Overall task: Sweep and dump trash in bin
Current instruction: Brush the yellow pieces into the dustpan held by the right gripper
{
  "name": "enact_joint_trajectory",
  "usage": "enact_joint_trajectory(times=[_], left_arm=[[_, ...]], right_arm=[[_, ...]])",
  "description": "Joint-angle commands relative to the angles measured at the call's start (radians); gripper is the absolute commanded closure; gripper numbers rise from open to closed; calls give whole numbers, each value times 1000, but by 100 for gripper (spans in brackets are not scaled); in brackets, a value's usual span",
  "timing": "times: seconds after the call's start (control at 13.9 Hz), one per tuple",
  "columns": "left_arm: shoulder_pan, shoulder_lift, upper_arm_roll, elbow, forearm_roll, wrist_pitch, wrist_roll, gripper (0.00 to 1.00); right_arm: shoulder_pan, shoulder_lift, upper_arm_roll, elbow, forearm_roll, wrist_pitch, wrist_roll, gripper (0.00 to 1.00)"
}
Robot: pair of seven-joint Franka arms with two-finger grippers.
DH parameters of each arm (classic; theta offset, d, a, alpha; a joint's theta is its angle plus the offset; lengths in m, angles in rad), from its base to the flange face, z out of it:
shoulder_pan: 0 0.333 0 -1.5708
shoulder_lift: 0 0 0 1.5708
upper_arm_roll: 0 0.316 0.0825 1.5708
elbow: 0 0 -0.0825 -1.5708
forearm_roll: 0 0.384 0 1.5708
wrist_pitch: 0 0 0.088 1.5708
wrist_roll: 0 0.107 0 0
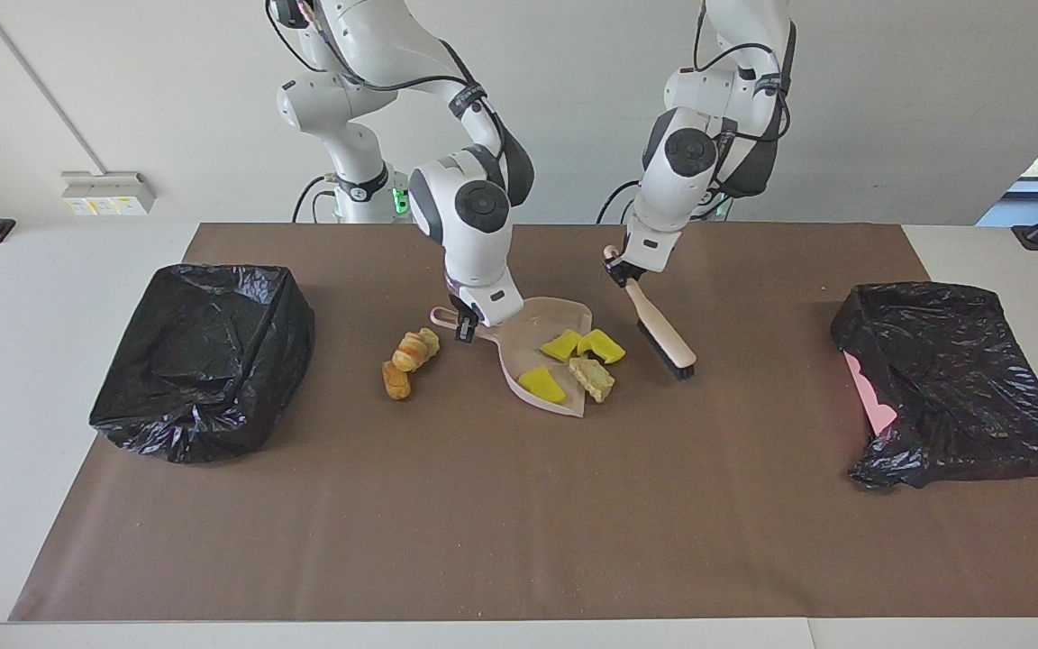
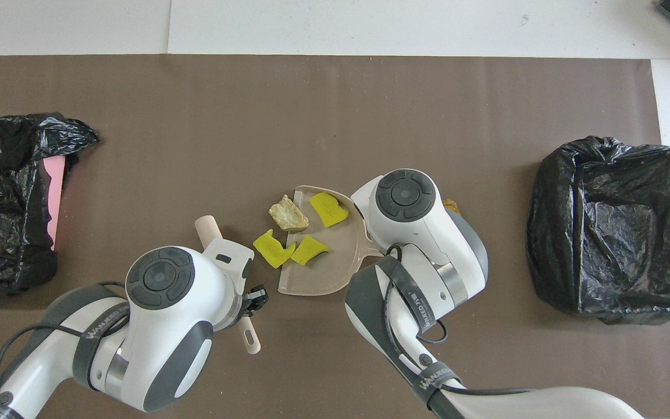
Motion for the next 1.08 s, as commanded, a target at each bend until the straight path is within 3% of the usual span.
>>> enact_joint_trajectory(times=[0.0, 0.22, 0.65, 0.79, 1.0], left_arm=[[3, 64, -6, 10, -13, 49, 139, 100], [-18, 71, -12, 20, -15, 56, 326, 100], [-199, 54, -16, 41, -97, 33, 362, 100], [-184, 74, -14, 98, -163, -9, 370, 100], [-141, 56, -5, 109, -170, -71, 327, 100]], right_arm=[[-4, -21, 5, -32, -10, 23, 7, 100], [-4, -21, 5, -32, -10, 22, 7, 100], [-4, -22, 5, -32, -10, 22, 8, 100], [-4, -22, 5, -32, -10, 22, 8, 100], [-4, -22, 5, -32, -10, 22, 8, 100]])
